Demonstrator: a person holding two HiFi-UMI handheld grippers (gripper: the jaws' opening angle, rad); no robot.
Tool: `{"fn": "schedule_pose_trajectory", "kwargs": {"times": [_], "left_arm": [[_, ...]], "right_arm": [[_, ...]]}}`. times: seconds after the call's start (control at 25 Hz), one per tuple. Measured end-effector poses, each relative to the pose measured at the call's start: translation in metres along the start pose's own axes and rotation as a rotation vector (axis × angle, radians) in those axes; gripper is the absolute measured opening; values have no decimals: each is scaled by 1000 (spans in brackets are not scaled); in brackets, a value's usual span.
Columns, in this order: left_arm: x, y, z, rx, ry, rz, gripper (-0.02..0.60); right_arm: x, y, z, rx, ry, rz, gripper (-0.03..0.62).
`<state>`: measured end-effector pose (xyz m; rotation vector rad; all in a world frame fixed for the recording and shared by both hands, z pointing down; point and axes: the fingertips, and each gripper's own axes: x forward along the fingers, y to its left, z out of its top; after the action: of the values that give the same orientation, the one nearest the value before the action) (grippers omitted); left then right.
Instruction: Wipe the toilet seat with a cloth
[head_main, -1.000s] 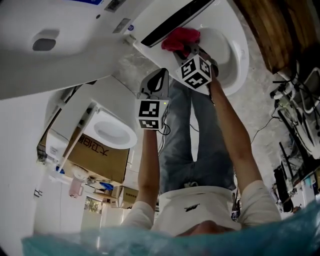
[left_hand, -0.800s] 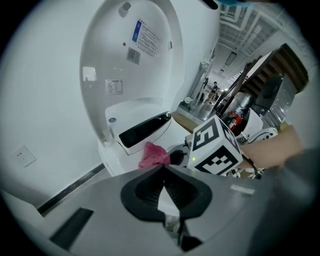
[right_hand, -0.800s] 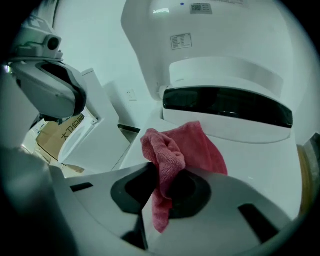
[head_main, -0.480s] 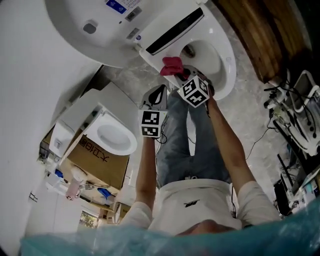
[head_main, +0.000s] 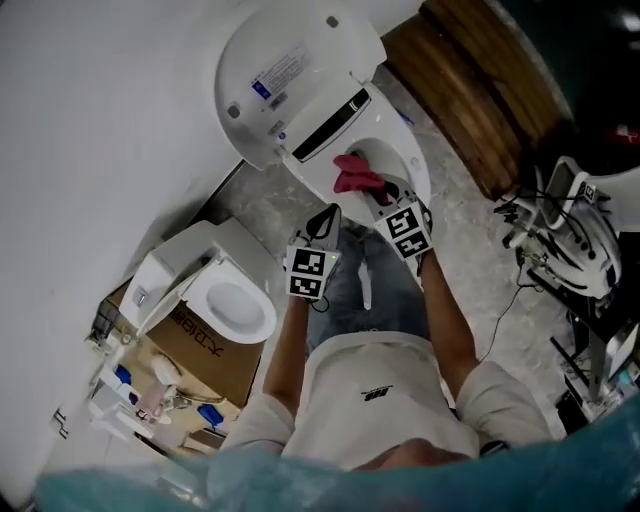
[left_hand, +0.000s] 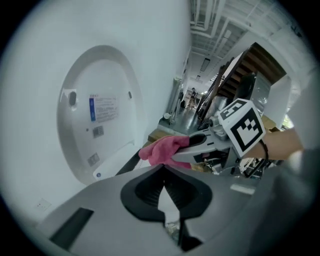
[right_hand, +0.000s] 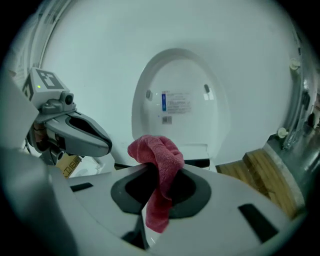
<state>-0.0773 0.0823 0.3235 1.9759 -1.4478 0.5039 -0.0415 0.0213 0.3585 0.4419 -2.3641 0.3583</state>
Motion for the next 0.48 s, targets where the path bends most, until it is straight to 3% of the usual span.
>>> {"fn": "schedule_pose_trajectory", "kwargs": {"times": [0.28, 0.48], "left_arm": [[-49, -40, 99, 108, -126, -42, 6], [-75, -66, 137, 155, -180, -83, 6]], "right_arm": [[-112, -3, 58, 65, -155, -132, 51], [-185, -5, 82, 120, -265, -257, 51]]}}
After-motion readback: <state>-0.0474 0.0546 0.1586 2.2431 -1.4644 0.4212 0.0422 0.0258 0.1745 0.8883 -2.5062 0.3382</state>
